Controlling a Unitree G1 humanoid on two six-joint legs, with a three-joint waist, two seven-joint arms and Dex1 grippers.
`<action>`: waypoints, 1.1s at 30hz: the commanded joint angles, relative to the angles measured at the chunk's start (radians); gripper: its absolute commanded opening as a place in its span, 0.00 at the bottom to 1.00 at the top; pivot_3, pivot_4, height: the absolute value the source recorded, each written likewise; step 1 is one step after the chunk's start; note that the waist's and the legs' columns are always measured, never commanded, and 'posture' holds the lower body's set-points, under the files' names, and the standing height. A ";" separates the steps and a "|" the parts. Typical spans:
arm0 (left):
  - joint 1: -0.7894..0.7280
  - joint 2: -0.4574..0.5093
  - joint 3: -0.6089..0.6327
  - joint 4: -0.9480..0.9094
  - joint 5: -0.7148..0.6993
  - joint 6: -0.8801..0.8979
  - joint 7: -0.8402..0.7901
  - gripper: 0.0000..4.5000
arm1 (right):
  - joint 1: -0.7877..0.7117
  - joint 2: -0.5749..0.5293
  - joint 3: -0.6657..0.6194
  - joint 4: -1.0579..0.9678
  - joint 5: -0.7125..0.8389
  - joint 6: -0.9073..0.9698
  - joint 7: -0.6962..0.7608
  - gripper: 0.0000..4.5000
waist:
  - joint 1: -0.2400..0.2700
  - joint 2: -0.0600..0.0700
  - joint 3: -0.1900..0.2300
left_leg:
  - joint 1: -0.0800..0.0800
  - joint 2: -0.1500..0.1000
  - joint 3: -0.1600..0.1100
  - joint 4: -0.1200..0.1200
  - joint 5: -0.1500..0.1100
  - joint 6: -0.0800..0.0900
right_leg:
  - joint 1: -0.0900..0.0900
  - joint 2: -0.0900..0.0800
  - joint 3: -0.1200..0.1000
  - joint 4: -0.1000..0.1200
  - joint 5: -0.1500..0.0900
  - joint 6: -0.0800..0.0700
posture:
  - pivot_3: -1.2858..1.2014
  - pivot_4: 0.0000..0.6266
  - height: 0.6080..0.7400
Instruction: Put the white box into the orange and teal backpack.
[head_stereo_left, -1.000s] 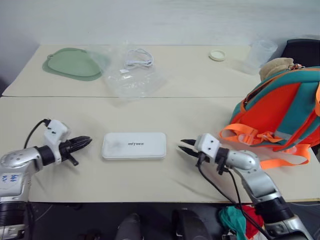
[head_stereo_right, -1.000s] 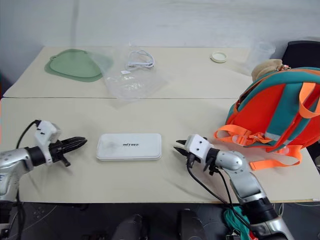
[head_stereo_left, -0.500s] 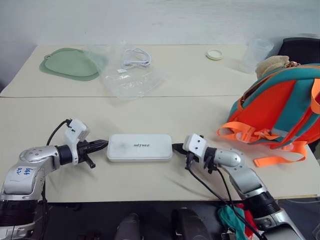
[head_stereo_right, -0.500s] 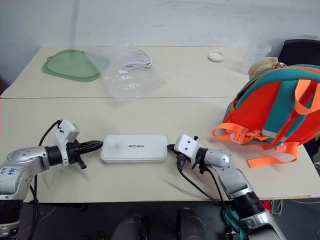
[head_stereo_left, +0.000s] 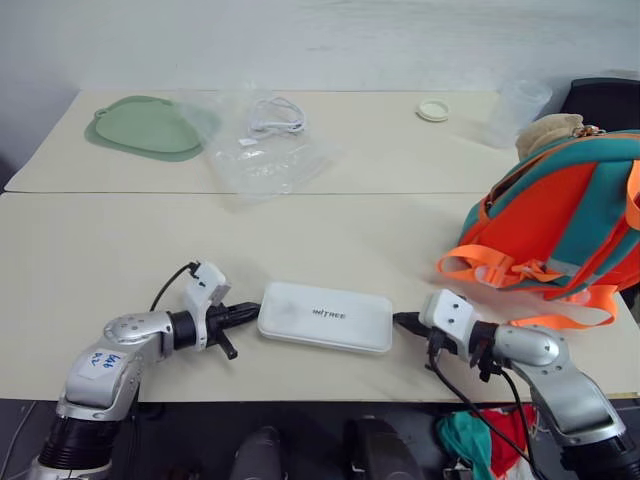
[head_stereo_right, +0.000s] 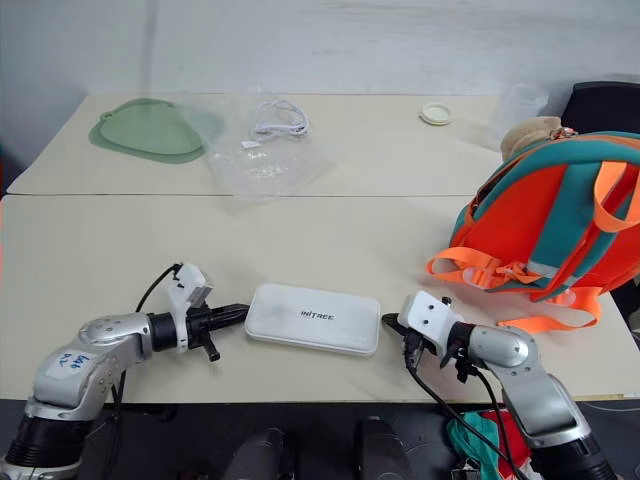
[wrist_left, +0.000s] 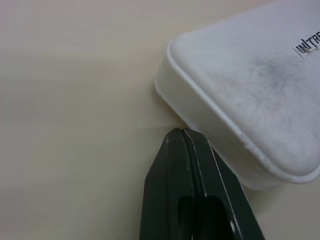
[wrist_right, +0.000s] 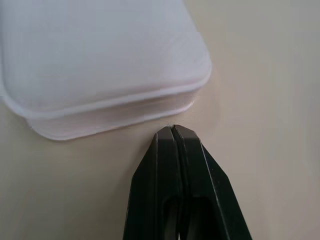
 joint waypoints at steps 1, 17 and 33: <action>0.016 0.039 0.048 -0.038 -0.036 0.062 0.002 0.14 | 0.019 -0.018 -0.031 -0.014 -0.003 -0.024 -0.014 0.00 | -0.001 0.000 0.000 | 0.001 0.000 0.000 0.000 0.000 0.000 | 0.000 0.000 0.000 0.000 0.000 0.000 | 0.52 0.24 1.00; -0.371 0.065 0.155 0.288 -0.374 0.847 -0.037 0.87 | -0.014 -0.056 0.028 -0.010 0.015 0.033 0.036 0.00 | -0.002 -0.005 0.000 | 0.001 -0.001 -0.003 0.003 0.001 -0.001 | 0.004 0.001 -0.003 0.000 0.000 0.000 | 0.52 0.24 1.00; -0.400 -0.043 0.038 0.410 -0.618 0.854 0.195 0.79 | -0.138 0.042 0.141 0.088 -0.049 -0.015 0.008 0.00 | 0.002 -0.008 -0.002 | 0.002 0.000 -0.005 0.004 0.001 -0.004 | 0.002 0.003 0.002 0.002 0.000 -0.001 | 0.52 0.24 1.00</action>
